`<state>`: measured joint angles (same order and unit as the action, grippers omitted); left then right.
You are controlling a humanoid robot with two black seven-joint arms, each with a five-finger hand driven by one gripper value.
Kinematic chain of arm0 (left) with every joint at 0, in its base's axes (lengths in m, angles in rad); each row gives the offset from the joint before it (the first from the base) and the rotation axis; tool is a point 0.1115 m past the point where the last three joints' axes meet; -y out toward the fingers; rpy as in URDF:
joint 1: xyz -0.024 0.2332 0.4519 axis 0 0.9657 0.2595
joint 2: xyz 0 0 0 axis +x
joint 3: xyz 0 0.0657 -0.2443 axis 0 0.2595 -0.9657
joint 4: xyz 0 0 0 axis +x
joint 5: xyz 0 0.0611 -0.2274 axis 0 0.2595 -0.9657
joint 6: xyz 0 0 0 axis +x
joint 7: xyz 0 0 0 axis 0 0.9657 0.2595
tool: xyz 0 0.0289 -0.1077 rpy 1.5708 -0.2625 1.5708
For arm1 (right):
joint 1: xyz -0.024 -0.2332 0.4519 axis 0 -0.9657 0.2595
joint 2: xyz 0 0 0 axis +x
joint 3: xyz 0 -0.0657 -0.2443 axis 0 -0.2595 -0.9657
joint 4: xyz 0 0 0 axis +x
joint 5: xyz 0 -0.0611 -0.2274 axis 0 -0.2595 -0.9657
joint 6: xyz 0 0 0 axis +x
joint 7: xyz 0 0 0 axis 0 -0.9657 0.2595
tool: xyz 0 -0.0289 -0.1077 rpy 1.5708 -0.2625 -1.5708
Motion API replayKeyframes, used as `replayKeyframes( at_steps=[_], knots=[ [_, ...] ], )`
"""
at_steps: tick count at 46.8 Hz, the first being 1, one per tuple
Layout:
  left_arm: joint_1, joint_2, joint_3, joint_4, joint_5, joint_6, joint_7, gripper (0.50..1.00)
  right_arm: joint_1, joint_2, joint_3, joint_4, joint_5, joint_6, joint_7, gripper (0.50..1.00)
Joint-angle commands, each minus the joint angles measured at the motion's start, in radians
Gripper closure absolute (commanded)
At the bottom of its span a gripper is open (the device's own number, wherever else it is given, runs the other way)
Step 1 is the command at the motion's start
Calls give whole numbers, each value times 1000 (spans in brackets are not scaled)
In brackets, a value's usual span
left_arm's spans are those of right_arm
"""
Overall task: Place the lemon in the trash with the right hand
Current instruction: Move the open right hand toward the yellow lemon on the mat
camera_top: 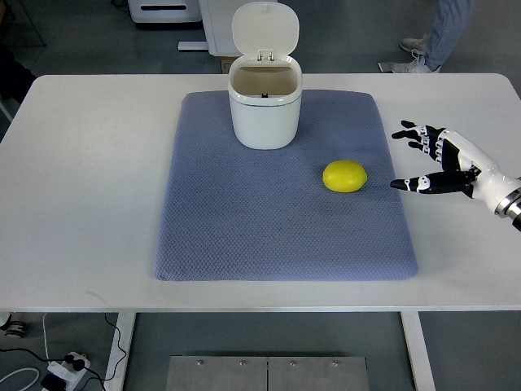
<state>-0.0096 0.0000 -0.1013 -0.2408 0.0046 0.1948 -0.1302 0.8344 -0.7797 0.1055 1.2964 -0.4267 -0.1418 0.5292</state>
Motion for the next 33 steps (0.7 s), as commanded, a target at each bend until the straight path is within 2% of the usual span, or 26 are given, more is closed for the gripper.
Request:
replayKeyframes(
  at_steps=[1,12,33],
  knots=[
    [0,0,0,0,0,0,0,500,0,23,-4,-2,-23,-31,0,500],
    [0,0,0,0,0,0,0,500,43,88,-107,-22,-50,-139,-1,546],
    [-1,0,0,0,0,0,0,500,141,249,-210,-154,-38,-159,-61,551]
  ],
)
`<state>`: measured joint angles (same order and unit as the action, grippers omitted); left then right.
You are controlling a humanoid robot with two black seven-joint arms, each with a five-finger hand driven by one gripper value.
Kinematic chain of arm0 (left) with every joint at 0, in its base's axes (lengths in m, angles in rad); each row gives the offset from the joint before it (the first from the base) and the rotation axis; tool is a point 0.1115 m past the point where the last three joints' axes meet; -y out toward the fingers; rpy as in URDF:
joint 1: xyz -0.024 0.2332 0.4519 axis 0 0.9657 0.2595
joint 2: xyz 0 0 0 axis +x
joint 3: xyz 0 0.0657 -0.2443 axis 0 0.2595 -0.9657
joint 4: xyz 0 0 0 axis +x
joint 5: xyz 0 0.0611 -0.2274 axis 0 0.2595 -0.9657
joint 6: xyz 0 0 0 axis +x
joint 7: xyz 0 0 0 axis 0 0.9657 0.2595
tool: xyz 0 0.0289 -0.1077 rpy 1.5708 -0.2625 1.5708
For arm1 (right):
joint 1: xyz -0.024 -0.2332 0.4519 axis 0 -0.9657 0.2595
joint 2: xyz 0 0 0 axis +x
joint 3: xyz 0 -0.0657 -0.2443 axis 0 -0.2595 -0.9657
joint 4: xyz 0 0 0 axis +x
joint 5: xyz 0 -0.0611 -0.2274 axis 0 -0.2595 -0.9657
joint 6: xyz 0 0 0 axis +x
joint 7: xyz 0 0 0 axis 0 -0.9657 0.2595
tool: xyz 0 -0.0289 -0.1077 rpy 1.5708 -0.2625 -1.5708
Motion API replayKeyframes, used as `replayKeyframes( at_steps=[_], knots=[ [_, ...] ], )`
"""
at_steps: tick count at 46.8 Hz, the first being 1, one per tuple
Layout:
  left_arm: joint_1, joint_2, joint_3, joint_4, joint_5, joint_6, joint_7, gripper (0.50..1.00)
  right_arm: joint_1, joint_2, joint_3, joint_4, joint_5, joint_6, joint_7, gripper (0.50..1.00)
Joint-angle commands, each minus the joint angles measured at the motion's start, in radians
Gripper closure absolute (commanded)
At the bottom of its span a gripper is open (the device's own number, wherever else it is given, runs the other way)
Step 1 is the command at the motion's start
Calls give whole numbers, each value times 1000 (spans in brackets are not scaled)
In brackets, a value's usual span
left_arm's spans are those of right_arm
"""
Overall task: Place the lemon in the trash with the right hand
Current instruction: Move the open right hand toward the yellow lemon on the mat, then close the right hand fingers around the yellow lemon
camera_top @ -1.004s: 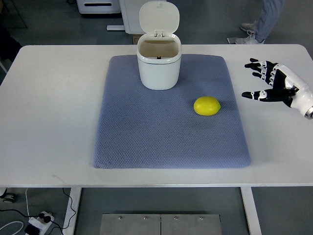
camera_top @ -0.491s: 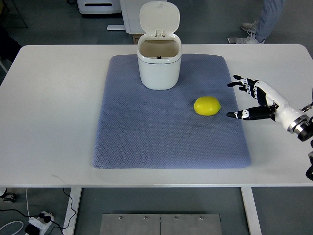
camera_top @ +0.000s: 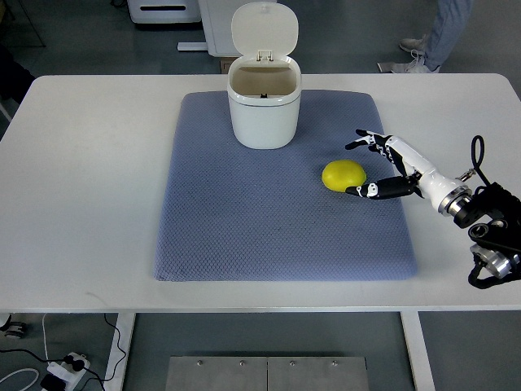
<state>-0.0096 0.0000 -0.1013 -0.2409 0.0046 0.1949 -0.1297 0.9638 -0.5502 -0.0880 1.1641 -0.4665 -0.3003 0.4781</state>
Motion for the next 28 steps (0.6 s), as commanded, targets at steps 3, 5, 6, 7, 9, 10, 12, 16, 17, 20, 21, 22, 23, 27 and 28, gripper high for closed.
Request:
replayKeyframes(
  at_steps=[3,5,6,7,9,10,12,16,17,20,21,22,23,27,28],
  knots=[
    [-1,0,0,0,0,0,-1,500,16,36,-30,-49,3,1,-12,551],
    [-1,0,0,0,0,0,1,500,20,44,-38,-64,3,1,-13,551],
    [-1,0,0,0,0,0,-1,500,20,47,-41,-70,3,1,-13,551],
    [-1,0,0,0,0,0,-1,500,21,49,-42,-76,3,1,-13,551],
    [-1,0,0,0,0,0,-1,500,21,52,-44,-81,3,1,-13,551],
    [0,0,0,0,0,0,-1,500,21,52,-44,-83,3,1,-13,551],
    [-1,0,0,0,0,0,-1,500,20,53,-44,-84,3,1,-13,551],
    [-1,0,0,0,0,0,-1,500,20,55,-44,-84,3,1,-13,551],
    [0,0,0,0,0,0,-1,500,20,55,-44,-86,3,1,-13,551],
    [-1,0,0,0,0,0,-1,500,16,55,-45,-84,3,1,-13,553],
    [0,0,0,0,0,0,-1,500,16,56,-47,-84,3,1,-13,555],
    [0,0,0,0,0,0,-1,500,16,55,-48,-84,3,1,-13,563],
    [-1,0,0,0,0,0,-1,500,16,56,-53,-84,3,1,-13,569],
    [0,0,0,0,0,0,-1,500,21,55,-68,-86,3,1,-13,586],
    [0,0,0,0,0,0,-1,500,21,55,-70,-86,3,1,-13,588]
  ],
)
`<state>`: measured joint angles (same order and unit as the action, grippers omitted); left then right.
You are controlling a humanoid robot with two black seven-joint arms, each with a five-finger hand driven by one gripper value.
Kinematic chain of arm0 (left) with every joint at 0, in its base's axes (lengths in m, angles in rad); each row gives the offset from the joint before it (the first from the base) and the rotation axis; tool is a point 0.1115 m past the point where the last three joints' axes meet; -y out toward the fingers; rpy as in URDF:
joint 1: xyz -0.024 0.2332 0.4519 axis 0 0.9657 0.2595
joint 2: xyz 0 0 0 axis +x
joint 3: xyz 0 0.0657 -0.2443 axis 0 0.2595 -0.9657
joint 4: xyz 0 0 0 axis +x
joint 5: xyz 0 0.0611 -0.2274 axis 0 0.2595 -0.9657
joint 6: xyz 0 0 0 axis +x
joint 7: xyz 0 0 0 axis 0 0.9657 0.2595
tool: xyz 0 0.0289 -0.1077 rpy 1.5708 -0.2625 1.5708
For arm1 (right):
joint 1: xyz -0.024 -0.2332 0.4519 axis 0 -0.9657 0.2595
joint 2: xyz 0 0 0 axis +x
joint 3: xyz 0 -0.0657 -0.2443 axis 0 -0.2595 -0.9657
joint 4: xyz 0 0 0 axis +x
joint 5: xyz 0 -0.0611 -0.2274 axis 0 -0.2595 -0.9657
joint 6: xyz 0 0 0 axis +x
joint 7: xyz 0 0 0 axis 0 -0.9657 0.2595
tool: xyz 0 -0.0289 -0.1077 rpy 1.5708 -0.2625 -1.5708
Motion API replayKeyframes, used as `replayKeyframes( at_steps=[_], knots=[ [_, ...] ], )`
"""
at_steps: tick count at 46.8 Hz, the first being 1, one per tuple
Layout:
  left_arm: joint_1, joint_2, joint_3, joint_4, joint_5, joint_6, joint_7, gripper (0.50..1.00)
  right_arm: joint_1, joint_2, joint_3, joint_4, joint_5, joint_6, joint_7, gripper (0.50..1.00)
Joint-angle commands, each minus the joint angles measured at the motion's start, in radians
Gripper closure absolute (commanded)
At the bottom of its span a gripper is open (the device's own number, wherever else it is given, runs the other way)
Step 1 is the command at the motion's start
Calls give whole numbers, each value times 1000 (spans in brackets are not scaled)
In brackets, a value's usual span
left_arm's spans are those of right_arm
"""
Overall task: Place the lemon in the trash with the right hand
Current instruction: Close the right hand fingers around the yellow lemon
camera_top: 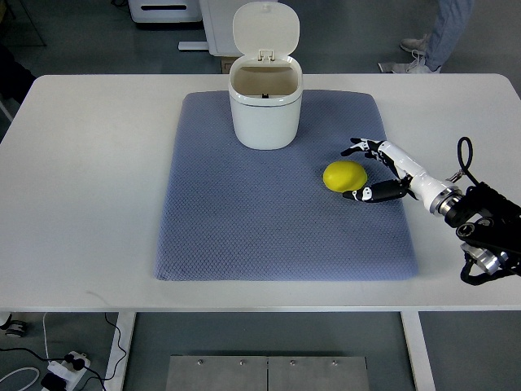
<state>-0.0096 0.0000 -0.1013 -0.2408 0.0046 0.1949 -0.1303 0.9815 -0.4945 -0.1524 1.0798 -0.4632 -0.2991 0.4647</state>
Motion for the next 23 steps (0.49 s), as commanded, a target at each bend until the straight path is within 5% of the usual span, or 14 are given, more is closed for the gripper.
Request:
replayKeyframes(
  at_steps=[1,23],
  knots=[
    [0,0,0,0,0,0,0,500,3,-1,-6,-1,0,0,0,588],
    [-1,0,0,0,0,0,0,500,3,1,-7,-1,0,0,-1,638]
  ],
)
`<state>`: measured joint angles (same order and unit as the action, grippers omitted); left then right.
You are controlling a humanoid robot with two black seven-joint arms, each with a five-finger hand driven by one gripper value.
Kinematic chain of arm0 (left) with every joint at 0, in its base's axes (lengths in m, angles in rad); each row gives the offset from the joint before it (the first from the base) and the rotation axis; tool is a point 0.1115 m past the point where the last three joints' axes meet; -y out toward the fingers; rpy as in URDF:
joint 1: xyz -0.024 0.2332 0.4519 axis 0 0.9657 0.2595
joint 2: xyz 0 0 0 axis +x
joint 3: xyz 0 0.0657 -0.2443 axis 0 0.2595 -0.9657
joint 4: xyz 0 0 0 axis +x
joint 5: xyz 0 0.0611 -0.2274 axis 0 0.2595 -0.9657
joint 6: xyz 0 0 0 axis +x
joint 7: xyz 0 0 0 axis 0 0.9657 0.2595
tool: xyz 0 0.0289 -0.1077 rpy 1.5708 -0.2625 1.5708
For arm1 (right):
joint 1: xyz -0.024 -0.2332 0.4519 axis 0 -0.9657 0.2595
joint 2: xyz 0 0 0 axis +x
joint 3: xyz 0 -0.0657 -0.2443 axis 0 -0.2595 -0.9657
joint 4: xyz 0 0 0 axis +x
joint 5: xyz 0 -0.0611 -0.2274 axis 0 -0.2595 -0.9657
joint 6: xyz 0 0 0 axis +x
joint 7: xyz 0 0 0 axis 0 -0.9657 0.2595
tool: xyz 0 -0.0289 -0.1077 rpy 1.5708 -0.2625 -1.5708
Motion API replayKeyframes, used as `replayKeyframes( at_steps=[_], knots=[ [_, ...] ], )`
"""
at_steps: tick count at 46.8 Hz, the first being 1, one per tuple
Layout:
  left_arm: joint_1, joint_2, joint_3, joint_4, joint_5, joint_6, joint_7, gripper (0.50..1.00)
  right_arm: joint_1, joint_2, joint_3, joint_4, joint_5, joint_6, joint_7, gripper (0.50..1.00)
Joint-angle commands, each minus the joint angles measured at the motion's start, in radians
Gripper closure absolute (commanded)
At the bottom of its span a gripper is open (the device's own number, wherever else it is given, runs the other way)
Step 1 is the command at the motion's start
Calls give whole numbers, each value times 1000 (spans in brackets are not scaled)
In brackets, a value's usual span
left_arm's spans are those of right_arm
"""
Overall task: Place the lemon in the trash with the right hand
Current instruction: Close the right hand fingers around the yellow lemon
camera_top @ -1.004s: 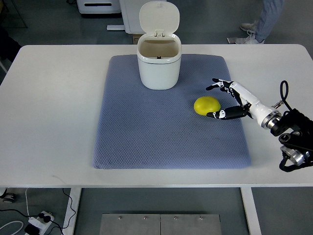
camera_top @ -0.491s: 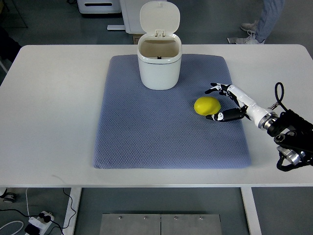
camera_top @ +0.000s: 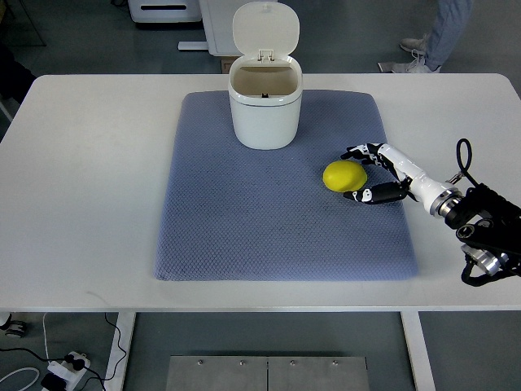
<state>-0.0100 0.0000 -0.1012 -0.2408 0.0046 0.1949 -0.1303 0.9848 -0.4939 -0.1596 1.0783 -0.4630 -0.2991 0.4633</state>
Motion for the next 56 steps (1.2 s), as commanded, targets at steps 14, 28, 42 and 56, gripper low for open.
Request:
replayKeyframes(
  at_steps=[14,28,42,56],
  knots=[
    [1,0,0,0,0,0,1,500,0,0,0,0,1,0,0,701],
    [-1,0,0,0,0,0,0,500,6,6,-8,0,1,0,-2,701],
    [-1,0,0,0,0,0,0,500,8,29,-9,2,1,-2,-2,764],
    [1,0,0,0,0,0,0,500,43,29,-61,3,18,0,1,1000]
  ],
)
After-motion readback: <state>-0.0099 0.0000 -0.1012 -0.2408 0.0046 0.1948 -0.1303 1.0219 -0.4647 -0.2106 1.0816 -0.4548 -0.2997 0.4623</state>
